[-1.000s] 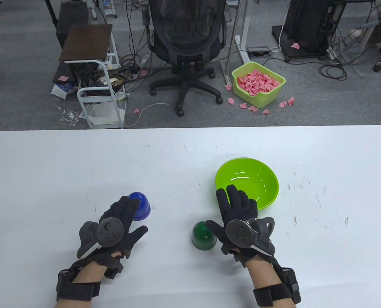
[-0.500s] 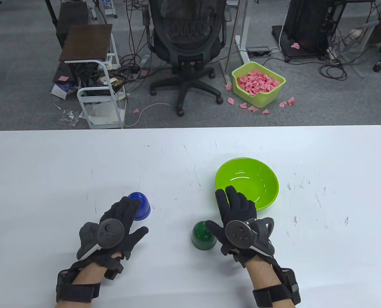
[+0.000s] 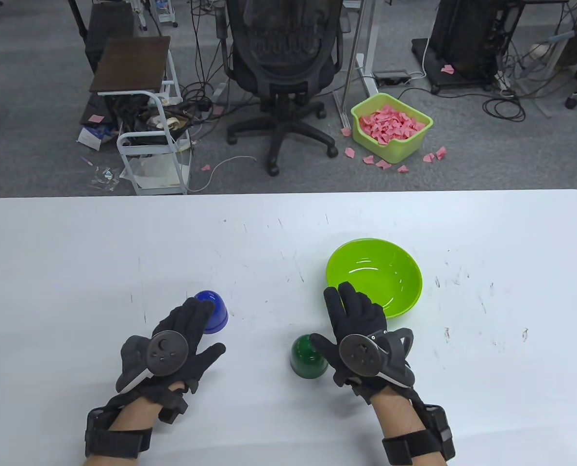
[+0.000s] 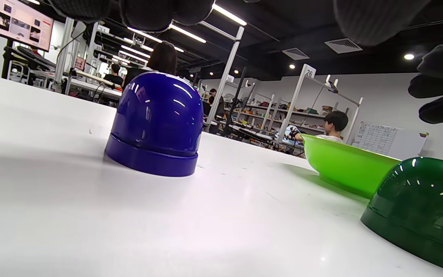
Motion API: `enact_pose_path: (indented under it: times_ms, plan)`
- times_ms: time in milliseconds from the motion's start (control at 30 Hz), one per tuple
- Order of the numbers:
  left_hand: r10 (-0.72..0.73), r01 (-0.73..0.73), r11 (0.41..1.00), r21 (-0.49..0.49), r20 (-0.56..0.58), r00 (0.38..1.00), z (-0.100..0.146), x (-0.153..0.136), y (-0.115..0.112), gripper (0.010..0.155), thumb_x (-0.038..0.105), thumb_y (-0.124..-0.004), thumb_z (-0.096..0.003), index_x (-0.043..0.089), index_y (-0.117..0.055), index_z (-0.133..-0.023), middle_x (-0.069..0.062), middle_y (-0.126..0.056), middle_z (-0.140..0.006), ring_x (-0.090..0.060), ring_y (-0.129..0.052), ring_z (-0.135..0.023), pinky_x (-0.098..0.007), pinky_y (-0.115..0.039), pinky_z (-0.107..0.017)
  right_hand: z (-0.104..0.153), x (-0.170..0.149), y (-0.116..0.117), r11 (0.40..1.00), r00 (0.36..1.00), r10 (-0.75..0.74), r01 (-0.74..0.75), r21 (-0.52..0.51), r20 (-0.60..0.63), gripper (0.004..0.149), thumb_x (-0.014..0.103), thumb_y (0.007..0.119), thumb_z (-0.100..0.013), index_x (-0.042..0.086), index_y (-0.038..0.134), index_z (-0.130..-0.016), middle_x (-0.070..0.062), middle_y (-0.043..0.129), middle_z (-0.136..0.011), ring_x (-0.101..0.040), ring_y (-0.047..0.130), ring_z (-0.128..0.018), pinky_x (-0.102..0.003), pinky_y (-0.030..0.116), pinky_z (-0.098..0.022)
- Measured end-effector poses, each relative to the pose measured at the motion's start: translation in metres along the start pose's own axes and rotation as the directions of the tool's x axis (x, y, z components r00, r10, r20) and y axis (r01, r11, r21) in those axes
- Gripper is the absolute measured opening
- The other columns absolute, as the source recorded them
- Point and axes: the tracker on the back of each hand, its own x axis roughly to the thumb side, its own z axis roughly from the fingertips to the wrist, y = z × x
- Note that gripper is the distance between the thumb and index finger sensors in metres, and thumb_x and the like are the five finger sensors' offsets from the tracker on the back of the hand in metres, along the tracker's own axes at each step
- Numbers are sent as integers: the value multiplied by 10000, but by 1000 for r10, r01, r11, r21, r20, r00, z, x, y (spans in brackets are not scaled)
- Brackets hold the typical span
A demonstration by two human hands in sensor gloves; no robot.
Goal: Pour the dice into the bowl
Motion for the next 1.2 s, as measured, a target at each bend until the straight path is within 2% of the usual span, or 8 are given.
enact_pose_path:
  times_ms: [167,300,600,767,900,1067,1200]
  plan:
    - [1,-1,1000,-6,6,1000,0,1,-1,839,675,-699,-450,379,-302,-1128,-109,-411,-1207,-395,-519,-1098,-639,-526,-783,-2,17,7,999,998,7,-10,35,70,883,589,770,-466,90,425,-1108,-302,524,-1138,-601,672,-877,-743,623,-596]
    - [4,-4,1000,0,11,1000,1,2,1,839,674,-701,-450,379,-303,-1127,-108,-420,-1206,-396,-528,-1096,-638,-532,-781,-6,31,18,992,995,6,-17,122,95,894,593,781,-458,90,429,-1109,-305,532,-1135,-599,685,-868,-731,643,-587]
    - [20,-20,1000,-9,21,1000,1,3,0,842,677,-702,-447,383,-302,-1126,-108,-432,-1205,-395,-544,-1092,-635,-546,-778,-18,39,51,933,998,48,-55,354,29,959,609,832,-427,94,407,-1116,-315,499,-1146,-624,686,-862,-731,662,-574]
    - [25,-25,1000,-15,28,999,1,4,0,839,669,-702,-450,378,-301,-1127,-109,-439,-1203,-397,-548,-1091,-635,-549,-776,-19,37,69,886,998,51,-36,463,-20,930,578,868,-416,73,478,-1093,-306,573,-1120,-624,744,-827,-736,699,-543]
    - [28,-27,1000,-14,31,999,0,4,0,840,670,-703,-449,378,-300,-1127,-108,-444,-1203,-395,-552,-1090,-634,-552,-775,-18,36,74,904,998,26,-1,427,-54,881,520,931,-386,87,546,-1050,-284,651,-1060,-595,848,-742,-703,783,-489]
    - [34,-33,999,-20,34,999,1,5,0,845,667,-707,-450,370,-299,-1127,-109,-449,-1201,-397,-557,-1087,-634,-555,-774,-18,40,77,914,996,79,-53,402,-48,923,499,999,-322,89,561,-1024,-287,673,-1033,-602,896,-695,-657,868,-439]
    - [39,-38,999,-26,54,998,1,7,0,849,665,-711,-448,368,-295,-1126,-108,-450,-1200,-391,-559,-1089,-633,-556,-775,-19,41,78,904,994,96,-69,421,-44,971,478,1026,-290,88,533,-1030,-289,643,-1048,-590,902,-702,-641,885,-451]
